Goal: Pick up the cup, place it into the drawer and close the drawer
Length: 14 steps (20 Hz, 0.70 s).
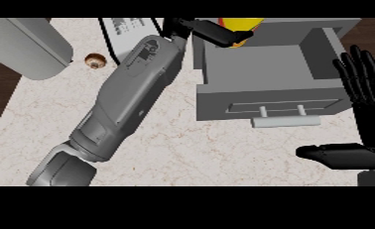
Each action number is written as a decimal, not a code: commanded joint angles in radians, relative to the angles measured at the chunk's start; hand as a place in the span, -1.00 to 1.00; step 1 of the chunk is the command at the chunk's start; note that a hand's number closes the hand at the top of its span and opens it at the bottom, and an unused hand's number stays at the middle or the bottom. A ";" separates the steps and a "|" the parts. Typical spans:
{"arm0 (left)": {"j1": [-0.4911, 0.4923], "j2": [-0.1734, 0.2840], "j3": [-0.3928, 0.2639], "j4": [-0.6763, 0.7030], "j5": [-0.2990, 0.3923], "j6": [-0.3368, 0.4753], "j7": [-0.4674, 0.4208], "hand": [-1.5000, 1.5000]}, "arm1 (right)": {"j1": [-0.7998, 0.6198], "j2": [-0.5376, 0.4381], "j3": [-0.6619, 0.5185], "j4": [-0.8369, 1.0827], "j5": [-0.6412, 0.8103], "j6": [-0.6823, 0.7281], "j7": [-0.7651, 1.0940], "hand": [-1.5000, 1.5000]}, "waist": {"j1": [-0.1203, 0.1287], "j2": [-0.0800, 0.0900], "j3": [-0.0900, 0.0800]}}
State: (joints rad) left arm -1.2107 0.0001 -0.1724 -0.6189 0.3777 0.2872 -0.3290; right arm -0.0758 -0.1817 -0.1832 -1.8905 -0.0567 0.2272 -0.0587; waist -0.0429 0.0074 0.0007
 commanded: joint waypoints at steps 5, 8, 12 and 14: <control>-0.066 0.000 -0.139 0.142 0.121 0.039 -0.037 1.00 | -0.009 -0.041 -0.061 0.014 -0.080 0.047 0.012 -1.00 | -0.015 0.004 0.000; -0.051 0.000 -0.245 0.137 0.181 0.110 -0.018 1.00 | -0.051 -0.023 -0.023 0.078 -0.022 0.029 -0.032 -1.00 | -0.030 0.009 0.001; -0.077 0.000 -0.315 0.198 0.151 0.090 0.024 1.00 | -0.065 -0.026 -0.016 0.034 -0.023 0.019 0.022 -1.00 | -0.026 0.007 0.001; -0.045 0.000 -0.364 0.183 0.167 0.084 0.007 -1.00 | -0.047 0.000 0.010 0.029 0.004 0.001 0.017 -1.00 | -0.028 0.008 0.000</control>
State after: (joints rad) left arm -1.2637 0.0000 -0.4591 -0.4515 0.5316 0.3701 -0.3265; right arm -0.1146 -0.1902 -0.1802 -1.8701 -0.0588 0.2351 -0.0433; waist -0.0678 0.0138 0.0011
